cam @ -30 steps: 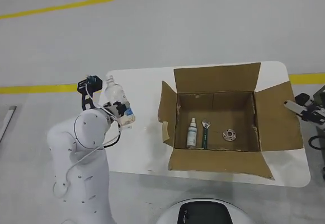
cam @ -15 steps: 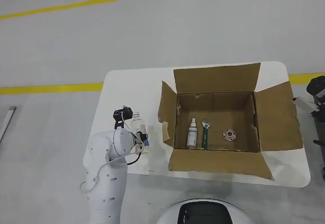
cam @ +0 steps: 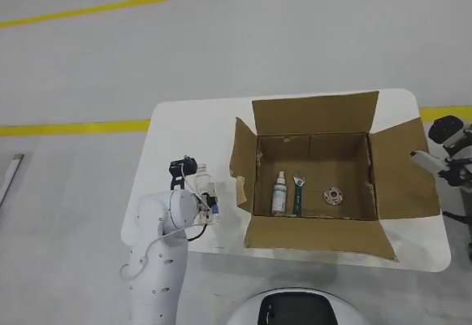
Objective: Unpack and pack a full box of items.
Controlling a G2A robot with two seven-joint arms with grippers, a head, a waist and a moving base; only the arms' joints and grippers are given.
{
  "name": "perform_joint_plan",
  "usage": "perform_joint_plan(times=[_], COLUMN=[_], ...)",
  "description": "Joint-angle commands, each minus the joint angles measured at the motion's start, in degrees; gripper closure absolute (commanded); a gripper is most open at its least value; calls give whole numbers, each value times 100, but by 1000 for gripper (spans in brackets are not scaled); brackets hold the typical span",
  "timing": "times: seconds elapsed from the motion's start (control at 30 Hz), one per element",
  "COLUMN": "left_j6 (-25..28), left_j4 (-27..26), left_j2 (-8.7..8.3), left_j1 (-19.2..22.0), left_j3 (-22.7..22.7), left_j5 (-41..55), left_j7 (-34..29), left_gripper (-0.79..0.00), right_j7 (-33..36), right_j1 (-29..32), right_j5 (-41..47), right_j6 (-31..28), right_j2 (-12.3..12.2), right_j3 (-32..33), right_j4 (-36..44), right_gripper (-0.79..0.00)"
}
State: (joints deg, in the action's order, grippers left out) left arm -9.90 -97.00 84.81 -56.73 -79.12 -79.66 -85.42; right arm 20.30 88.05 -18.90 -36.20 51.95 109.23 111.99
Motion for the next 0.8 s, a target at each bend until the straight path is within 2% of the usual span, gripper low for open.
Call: perform_joint_plan(times=[0.0,0.2,0.77], left_j6=[207,656,800], left_j4=[203,832,1761], left_j2=[-15,-42,-62], left_j1=[54,350,745], left_j3=[67,177,405], left_j5=[-110,-173,-359], left_j7=[-48,-185,-34], left_gripper=[0,0,0], right_j7=[18,79,-69], right_j1=[-9,-20,-3], right_j5=[25,83,228], right_j6=[-26,-71,-444], right_j2=[2,5,29], right_j3=[-22,-44,-33], right_j4=[-12,-124,-391], right_gripper=[-785,-785,-785])
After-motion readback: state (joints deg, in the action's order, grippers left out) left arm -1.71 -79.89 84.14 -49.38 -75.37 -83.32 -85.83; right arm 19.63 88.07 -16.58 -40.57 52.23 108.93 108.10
